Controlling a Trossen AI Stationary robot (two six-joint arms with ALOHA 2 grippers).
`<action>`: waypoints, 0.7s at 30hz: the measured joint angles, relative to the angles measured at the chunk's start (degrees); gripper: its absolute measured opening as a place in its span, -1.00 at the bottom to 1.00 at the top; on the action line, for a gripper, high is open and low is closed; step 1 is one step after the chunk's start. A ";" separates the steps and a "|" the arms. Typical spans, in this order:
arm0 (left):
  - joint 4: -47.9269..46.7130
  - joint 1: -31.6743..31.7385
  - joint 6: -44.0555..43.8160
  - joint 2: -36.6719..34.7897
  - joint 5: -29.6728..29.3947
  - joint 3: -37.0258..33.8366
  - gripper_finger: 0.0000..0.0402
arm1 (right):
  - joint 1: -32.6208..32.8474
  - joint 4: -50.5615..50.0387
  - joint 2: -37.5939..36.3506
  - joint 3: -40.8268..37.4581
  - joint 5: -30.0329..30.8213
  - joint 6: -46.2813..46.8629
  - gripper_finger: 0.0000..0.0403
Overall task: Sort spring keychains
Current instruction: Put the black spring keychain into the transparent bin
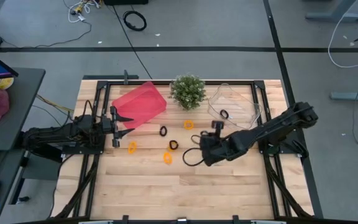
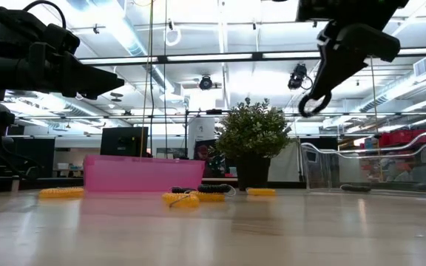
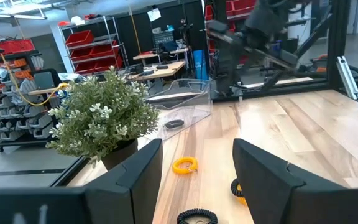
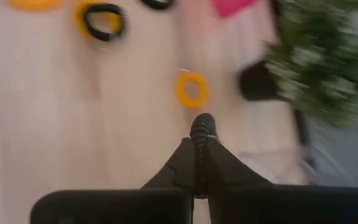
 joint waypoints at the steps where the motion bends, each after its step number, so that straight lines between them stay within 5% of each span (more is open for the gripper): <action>1: -0.02 0.00 0.00 0.02 0.00 0.01 -0.01 | -0.22 -1.05 -0.55 0.00 0.99 0.31 -0.95; 21: 0.02 0.01 0.00 0.01 0.00 0.01 -0.01 | -14.48 -13.03 -4.76 0.09 7.26 -0.40 -0.93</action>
